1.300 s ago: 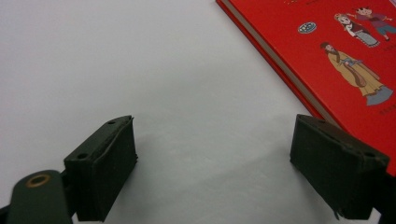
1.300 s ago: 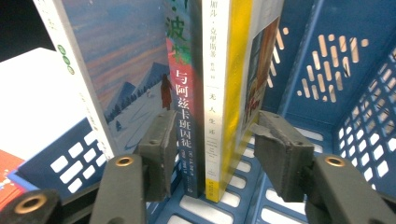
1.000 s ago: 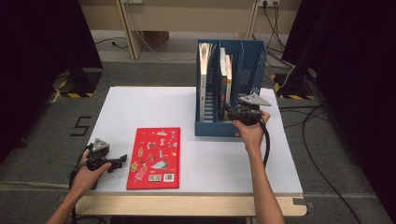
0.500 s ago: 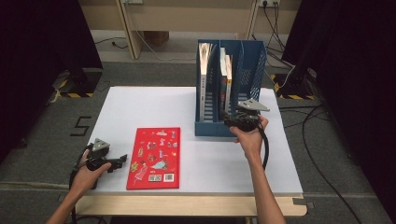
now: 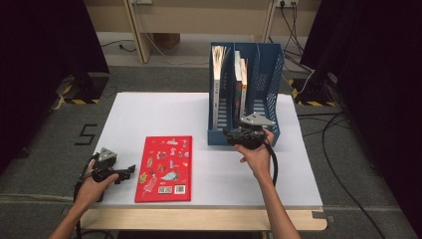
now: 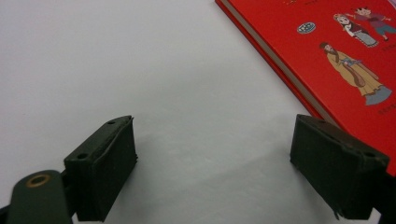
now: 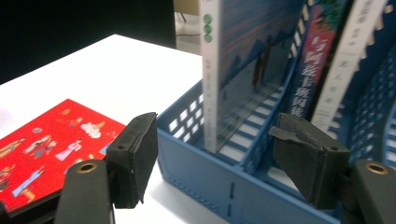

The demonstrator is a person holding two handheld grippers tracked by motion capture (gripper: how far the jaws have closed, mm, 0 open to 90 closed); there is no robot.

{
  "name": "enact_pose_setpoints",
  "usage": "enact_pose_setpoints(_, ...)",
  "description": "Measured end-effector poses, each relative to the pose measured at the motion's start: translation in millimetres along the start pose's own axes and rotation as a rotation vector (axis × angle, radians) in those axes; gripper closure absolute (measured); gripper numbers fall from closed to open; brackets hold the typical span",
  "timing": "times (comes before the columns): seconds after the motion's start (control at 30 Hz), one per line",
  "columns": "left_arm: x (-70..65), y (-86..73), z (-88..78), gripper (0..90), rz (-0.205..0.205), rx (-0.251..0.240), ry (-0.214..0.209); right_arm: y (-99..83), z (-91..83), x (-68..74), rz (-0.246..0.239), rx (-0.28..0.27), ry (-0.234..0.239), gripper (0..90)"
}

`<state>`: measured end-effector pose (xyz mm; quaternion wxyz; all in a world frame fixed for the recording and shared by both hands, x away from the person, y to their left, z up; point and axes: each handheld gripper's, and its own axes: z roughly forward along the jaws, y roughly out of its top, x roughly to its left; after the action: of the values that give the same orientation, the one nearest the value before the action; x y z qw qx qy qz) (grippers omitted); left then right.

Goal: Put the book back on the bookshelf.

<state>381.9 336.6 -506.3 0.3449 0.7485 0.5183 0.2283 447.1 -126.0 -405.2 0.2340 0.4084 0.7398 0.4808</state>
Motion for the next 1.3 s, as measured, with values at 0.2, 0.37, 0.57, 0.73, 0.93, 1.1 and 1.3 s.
enact_pose_setpoints(0.2, 0.1, 0.0, 0.0, 13.5, 0.0, 0.0, 0.0, -4.6, 1.1, 8.7, 0.011, 0.007, 0.036, 31.0)
enact_pose_setpoints(0.37, -0.1, 0.0, -0.1, 13.5, 0.001, 0.0, 0.0, -11.4, 3.4, 14.4, 0.013, 0.028, 0.056, 30.7)
enact_pose_setpoints(0.57, -0.2, -0.1, -0.1, 13.6, 0.001, -0.001, 0.0, -18.3, 5.8, 17.2, 0.028, 0.048, 0.071, 29.0)
enact_pose_setpoints(0.73, -0.1, -0.1, -0.1, 13.7, 0.001, -0.001, 0.0, -25.9, 9.0, 21.2, 0.032, 0.072, 0.085, 28.4)
enact_pose_setpoints(0.93, -0.3, -0.1, -0.3, 14.0, 0.002, -0.001, 0.0, -34.5, 11.8, 24.9, 0.039, 0.098, 0.101, 28.2)
enact_pose_setpoints(1.1, -0.3, -0.1, -0.2, 14.0, 0.002, -0.001, 0.0, -40.6, 13.0, 27.8, 0.051, 0.112, 0.108, 28.0)
enact_pose_setpoints(1.3, -0.3, -0.2, -0.3, 14.0, 0.003, -0.001, -0.001, -46.8, 13.4, 33.5, 0.049, 0.133, 0.121, 27.4)
